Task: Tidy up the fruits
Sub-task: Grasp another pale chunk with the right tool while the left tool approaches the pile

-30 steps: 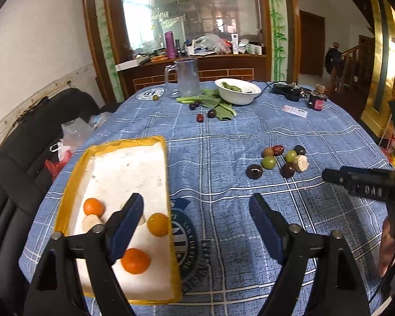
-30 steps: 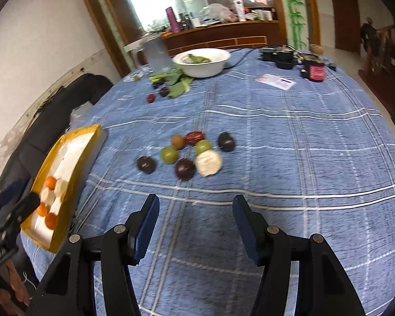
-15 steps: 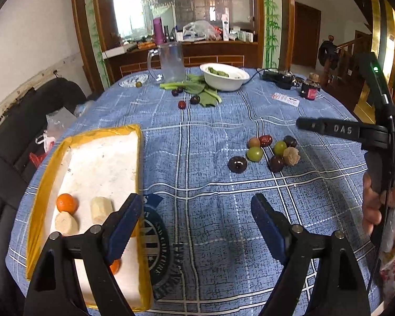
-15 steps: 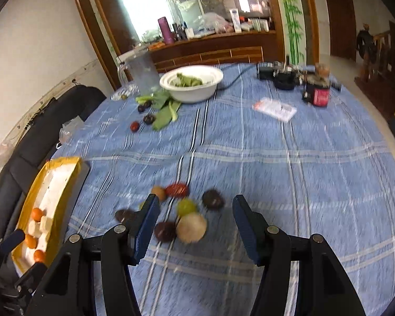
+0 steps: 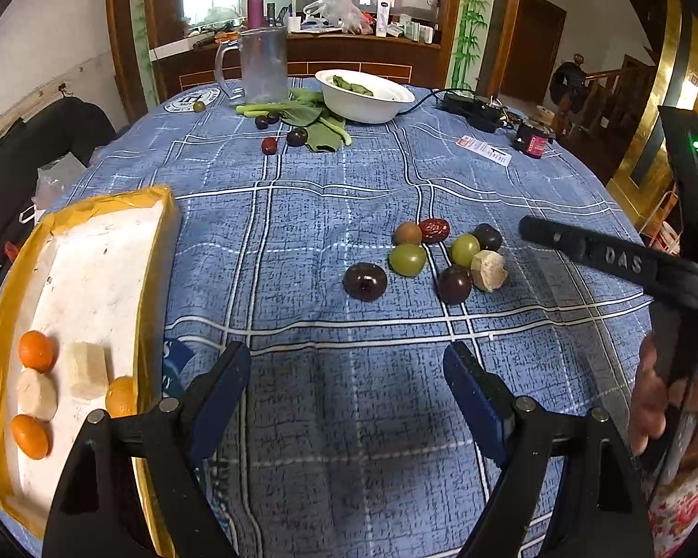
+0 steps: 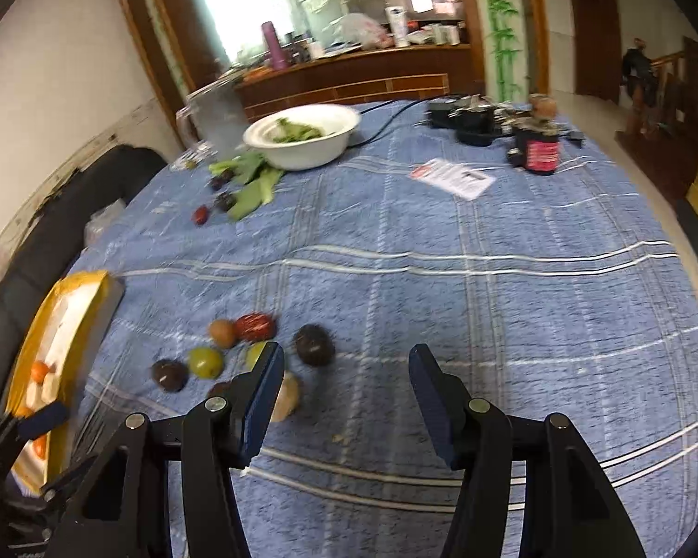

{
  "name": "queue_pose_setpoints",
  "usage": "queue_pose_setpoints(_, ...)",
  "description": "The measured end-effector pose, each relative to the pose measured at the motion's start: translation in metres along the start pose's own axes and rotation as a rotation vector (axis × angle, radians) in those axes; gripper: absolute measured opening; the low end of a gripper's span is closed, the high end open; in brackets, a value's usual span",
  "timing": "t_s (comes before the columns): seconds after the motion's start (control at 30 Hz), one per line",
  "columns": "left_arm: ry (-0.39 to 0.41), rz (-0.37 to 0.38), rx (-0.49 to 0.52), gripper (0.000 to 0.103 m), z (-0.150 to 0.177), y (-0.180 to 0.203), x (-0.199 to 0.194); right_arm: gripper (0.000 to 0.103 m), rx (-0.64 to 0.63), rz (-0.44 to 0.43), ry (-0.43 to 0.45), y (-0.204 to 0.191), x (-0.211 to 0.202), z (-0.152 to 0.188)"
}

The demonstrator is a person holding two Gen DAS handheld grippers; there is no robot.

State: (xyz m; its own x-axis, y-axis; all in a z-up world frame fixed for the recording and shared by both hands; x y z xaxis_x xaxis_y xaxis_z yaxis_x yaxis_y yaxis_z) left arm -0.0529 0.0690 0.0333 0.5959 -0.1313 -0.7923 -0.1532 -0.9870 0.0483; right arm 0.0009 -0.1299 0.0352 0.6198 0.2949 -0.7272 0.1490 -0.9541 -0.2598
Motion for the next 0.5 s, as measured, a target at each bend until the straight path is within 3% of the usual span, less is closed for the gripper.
queue_pose_setpoints(0.07,0.0,-0.005,0.003,0.084,-0.002,0.0,0.002,0.041,-0.03,-0.052,-0.028,-0.011,0.005,0.004)
queue_pose_setpoints(0.17,0.005,-0.017,-0.001,0.084,-0.005,-0.003,0.005,0.033,-0.07,-0.026,-0.051,-0.022,0.014,0.011)
queue_pose_setpoints(0.5,0.019,-0.013,-0.023,0.082,-0.008,-0.015,0.012,0.032,-0.077,-0.029,-0.109,-0.03,0.033,0.022)
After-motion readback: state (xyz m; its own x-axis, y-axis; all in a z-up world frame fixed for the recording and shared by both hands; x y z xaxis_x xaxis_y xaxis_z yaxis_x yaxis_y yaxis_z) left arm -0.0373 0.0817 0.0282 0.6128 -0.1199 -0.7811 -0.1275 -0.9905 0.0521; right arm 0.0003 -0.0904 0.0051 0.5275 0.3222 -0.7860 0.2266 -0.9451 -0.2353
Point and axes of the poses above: each gripper's, at about its wrist camera, not at the fingertips, and x roughly the way its jaws point, y to its right, z to its underside, the point moved 2 cm from there along x, roughly the way its jaws point, and after that the axes turned 1 degree about -y, right-handed, at the moved point
